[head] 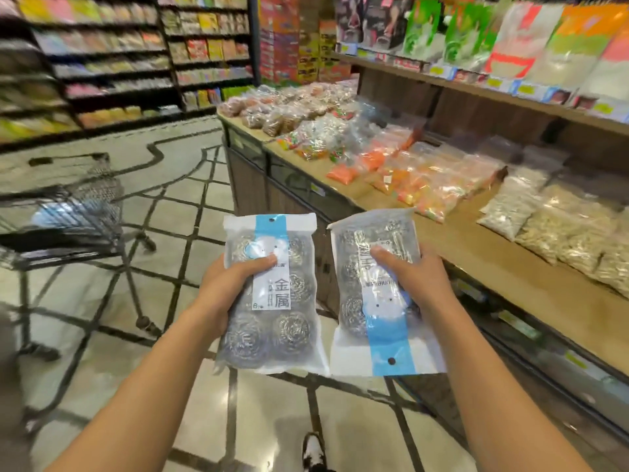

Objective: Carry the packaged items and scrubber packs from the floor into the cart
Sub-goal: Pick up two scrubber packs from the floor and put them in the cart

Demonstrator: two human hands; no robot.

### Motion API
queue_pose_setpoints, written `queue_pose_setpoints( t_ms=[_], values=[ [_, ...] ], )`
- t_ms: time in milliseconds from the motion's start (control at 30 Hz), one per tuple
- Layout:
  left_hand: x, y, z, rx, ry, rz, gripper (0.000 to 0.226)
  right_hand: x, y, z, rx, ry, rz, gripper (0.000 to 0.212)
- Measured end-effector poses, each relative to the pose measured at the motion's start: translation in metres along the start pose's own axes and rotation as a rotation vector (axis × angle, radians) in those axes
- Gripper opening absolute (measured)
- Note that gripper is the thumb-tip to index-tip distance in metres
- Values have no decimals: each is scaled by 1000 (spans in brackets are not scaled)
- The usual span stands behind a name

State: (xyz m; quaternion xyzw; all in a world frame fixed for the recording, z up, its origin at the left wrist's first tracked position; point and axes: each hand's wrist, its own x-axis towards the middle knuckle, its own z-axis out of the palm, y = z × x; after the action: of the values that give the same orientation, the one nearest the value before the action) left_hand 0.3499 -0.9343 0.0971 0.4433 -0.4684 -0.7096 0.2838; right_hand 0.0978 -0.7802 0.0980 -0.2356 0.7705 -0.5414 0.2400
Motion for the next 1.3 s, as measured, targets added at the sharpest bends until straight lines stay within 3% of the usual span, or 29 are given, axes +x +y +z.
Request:
queue_pose_setpoints(
  t_ms=[100,467,600,700,900,1033,1300],
  values=[
    [41,15,-27,-21,70,-14,47,48,-15,49,11,-83,-9,45],
    [192,101,-99,-82,285,-4,43,232,-90,204,-5,-277,-61,78],
    [234,121,-134,-110,351,-5,41,274,-110,265,-27,-348,-79,76],
    [268,132,-163,-143,372,5,45,302,-120,317,-41,-398,-73,62],
    [347,163,-236,-181,407,35,60,358,-140,436,-62,-408,-80,71],
    [397,193,-291,-209,432,17,63,392,-159,512,-99,-434,-59,92],
    [490,245,-369,-186,482,-15,50,456,-205,621,-81,-466,-50,79]
  ],
)
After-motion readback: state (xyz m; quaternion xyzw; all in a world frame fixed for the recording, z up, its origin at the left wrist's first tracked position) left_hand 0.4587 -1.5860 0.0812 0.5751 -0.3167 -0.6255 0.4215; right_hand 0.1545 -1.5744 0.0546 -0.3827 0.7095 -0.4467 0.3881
